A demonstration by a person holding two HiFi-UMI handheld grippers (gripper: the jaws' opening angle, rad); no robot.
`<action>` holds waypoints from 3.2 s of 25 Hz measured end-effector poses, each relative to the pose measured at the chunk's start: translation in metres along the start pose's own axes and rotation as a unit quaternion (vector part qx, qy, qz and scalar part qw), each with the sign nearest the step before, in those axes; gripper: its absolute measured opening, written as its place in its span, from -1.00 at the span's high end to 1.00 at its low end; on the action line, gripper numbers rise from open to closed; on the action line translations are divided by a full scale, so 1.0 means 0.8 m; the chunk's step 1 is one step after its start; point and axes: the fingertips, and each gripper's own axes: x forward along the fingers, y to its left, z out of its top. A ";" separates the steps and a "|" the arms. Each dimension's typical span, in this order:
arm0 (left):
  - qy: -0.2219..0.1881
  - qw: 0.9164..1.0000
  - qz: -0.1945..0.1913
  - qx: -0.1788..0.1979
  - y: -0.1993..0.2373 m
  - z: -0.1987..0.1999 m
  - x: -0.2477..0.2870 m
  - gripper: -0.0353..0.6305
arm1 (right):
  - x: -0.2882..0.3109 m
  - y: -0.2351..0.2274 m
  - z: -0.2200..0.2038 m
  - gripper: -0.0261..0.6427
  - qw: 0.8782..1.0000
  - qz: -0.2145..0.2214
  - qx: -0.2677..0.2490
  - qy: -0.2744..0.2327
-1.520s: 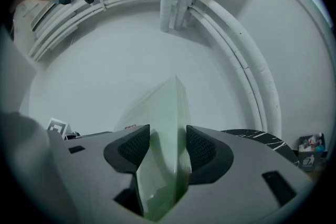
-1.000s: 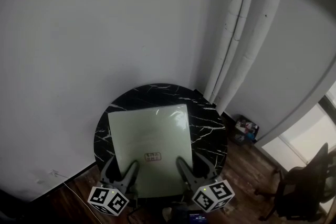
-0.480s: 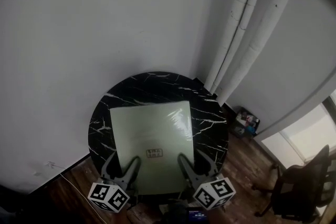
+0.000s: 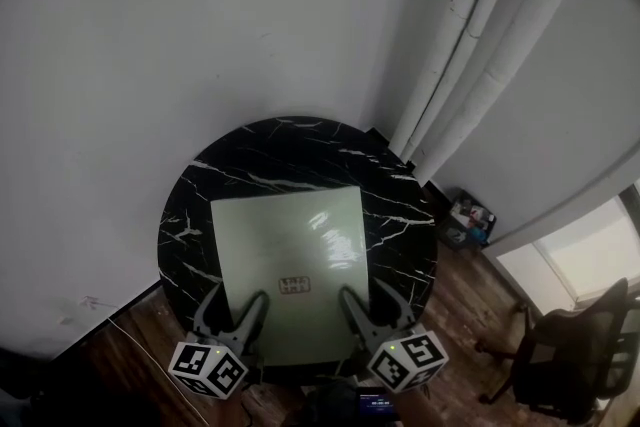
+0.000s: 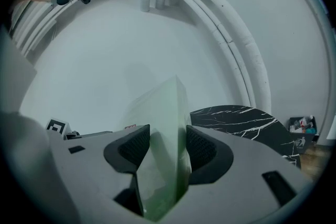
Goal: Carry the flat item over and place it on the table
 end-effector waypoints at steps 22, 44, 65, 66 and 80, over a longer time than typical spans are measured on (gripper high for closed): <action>0.062 0.997 0.031 -0.026 0.049 -0.068 0.057 -0.17 | 0.056 -0.058 -0.067 0.28 0.998 -0.013 0.029 0.063; 0.114 0.990 0.066 -0.051 0.087 -0.130 0.102 -0.17 | 0.099 -0.109 -0.128 0.28 0.991 -0.026 0.052 0.120; 0.163 0.980 0.098 -0.051 0.111 -0.162 0.124 -0.17 | 0.124 -0.130 -0.162 0.28 0.982 -0.038 0.049 0.181; 0.164 0.980 0.098 -0.052 0.111 -0.163 0.125 -0.17 | 0.124 -0.131 -0.162 0.28 0.981 -0.040 0.048 0.182; 0.173 0.978 0.105 -0.047 0.113 -0.166 0.127 -0.17 | 0.125 -0.133 -0.163 0.28 0.981 -0.046 0.046 0.185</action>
